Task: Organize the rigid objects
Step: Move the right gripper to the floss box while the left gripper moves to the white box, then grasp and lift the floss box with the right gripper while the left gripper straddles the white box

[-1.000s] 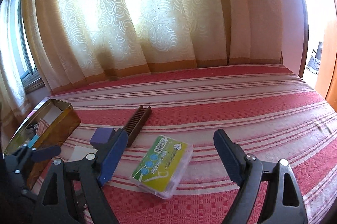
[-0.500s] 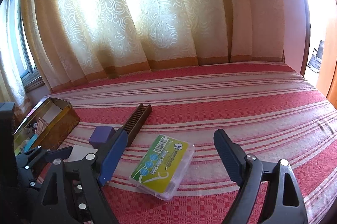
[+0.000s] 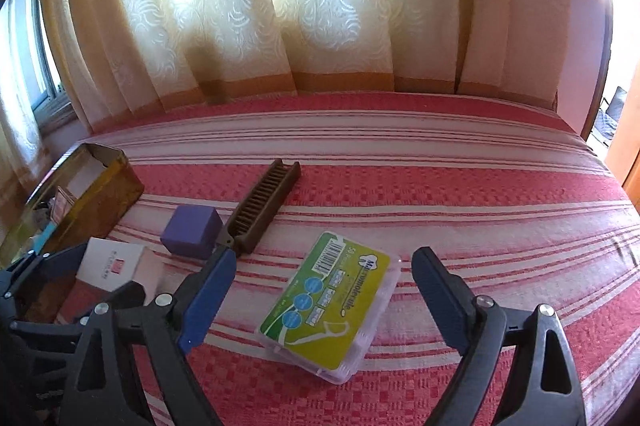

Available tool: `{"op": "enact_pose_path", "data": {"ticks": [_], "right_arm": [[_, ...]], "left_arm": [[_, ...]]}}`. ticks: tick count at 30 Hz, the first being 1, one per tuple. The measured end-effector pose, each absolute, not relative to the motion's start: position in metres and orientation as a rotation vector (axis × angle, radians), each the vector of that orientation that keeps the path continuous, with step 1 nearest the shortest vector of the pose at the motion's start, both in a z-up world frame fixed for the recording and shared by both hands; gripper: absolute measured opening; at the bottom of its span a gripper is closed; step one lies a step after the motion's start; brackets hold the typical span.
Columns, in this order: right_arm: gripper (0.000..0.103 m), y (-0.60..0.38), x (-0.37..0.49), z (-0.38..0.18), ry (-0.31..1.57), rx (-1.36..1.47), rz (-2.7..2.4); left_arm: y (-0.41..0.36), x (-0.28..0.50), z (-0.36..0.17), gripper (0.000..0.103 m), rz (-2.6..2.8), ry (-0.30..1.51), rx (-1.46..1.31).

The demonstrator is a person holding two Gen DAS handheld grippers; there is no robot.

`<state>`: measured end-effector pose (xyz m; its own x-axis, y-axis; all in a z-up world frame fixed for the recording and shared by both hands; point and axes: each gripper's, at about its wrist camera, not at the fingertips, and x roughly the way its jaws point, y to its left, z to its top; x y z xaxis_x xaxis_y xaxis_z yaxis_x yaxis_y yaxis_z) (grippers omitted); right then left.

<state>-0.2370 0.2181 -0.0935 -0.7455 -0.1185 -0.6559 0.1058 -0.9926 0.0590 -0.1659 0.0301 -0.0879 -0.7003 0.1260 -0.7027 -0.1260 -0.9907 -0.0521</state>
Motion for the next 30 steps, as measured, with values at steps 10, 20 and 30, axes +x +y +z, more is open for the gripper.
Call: {"op": "enact_pose_path", "data": {"ticks": [10,20,30], "right_arm": [[0.072,0.215,-0.249,-0.105,-0.007,1.189,-2.773],[0.059,0.217,-0.25,-0.108,-0.062,1.205,-2.713],[0.057,0.2,-0.239,-0.101,0.03,1.099,-2.673]], "left_arm": [[0.032,-0.164,-0.087,0.084,2.779,0.021,-1.15],[0.03,-0.16,-0.086,0.084,2.779,0.003,-1.124],[0.028,-0.15,-0.082,0.084,2.807,-0.017,-1.067]]}}
